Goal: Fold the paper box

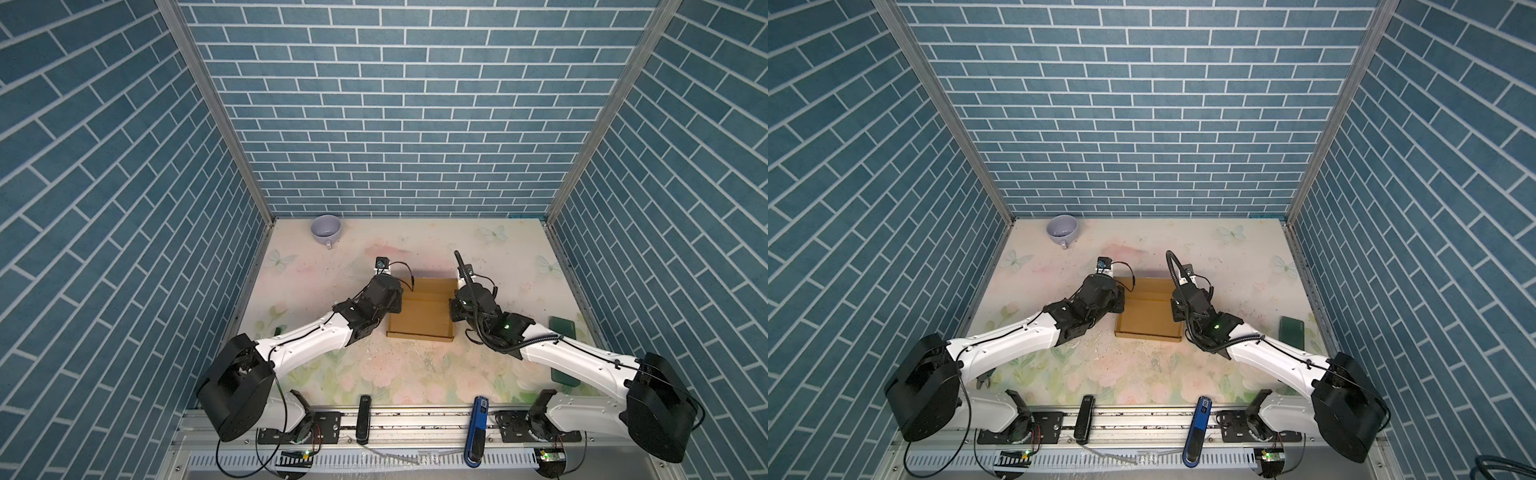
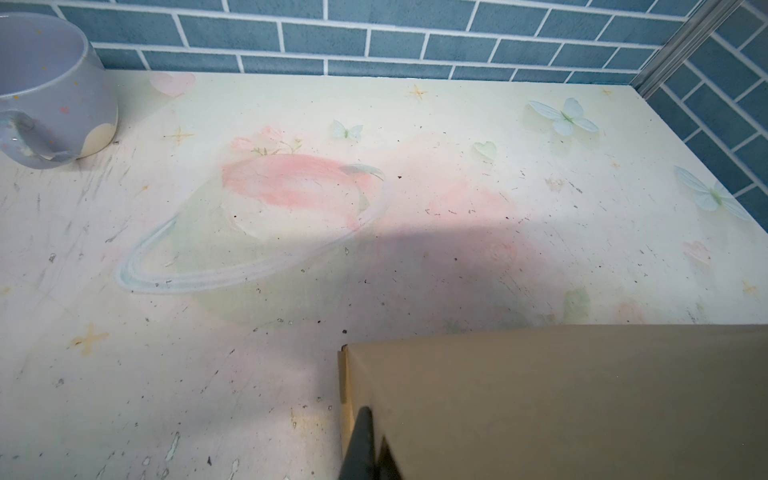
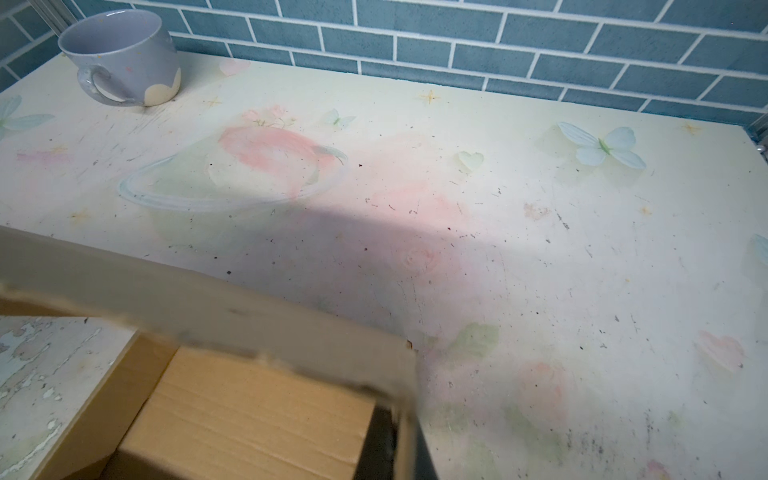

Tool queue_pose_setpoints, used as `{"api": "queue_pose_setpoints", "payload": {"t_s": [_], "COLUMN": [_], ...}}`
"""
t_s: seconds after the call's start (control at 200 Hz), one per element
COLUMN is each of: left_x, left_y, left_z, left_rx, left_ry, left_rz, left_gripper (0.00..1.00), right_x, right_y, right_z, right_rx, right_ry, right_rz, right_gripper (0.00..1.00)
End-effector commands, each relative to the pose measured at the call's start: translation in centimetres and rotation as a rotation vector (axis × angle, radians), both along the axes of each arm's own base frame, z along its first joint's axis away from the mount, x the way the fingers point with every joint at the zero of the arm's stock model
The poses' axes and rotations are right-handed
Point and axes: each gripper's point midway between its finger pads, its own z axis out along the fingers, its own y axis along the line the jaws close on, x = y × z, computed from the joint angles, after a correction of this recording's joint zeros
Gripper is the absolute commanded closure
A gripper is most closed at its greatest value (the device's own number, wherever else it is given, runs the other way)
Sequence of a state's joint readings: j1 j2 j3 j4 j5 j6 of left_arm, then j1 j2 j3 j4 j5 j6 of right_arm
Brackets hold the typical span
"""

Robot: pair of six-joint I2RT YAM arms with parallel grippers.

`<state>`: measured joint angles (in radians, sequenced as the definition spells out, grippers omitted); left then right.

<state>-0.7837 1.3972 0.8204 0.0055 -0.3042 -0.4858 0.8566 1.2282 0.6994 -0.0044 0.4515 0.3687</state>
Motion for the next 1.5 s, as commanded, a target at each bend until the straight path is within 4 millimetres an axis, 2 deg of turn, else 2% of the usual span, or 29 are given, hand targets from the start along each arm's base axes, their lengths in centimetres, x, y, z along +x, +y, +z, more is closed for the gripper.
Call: {"api": "queue_pose_setpoints", "payload": {"t_s": [0.0,0.385,0.475,0.49,0.525,0.99,1.13,1.27,1.41,1.495], "left_x": [-2.2,-3.5,-3.6,-4.0,-4.1,-5.6,-6.1,-6.5,-6.8,-6.9], "left_y": [-2.0,-2.1,-2.3,-2.0,-1.8,-0.9,-0.6,-0.4,-0.2,-0.1], "left_z": [-1.0,-2.2,-1.9,-2.7,-3.0,-4.3,-5.1,-5.9,-6.7,-7.0], "left_rx": [-0.041,-0.048,-0.054,-0.042,-0.037,-0.027,-0.016,-0.014,-0.003,0.002], "left_ry": [0.044,0.022,0.011,0.022,0.024,0.01,0.017,0.028,0.042,0.05], "left_rz": [-0.092,-0.091,-0.093,-0.092,-0.092,-0.086,-0.087,-0.086,-0.086,-0.081], "left_gripper": [1.0,1.0,1.0,1.0,1.0,1.0,1.0,1.0,1.0,1.0], "right_x": [-1.6,-3.6,-3.9,-3.9,-4.1,-5.8,-6.3,-6.8,-7.1,-7.4], "right_y": [1.3,1.6,1.7,1.8,1.7,1.7,2.0,2.4,2.1,2.0], "right_z": [-0.5,-1.8,-2.1,-2.1,-2.3,-4.3,-5.4,-5.6,-6.1,-6.3], "right_rx": [0.054,0.06,0.055,0.055,0.055,0.074,0.079,0.071,0.076,0.073], "right_ry": [0.016,-0.004,-0.008,-0.009,-0.009,-0.015,-0.002,-0.003,0.009,0.018], "right_rz": [0.043,0.028,0.023,0.023,0.02,-0.002,-0.001,0.005,-0.005,-0.002], "right_gripper": [0.99,0.99,0.99,0.99,0.99,0.99,0.99,0.99,0.96,0.89]}}
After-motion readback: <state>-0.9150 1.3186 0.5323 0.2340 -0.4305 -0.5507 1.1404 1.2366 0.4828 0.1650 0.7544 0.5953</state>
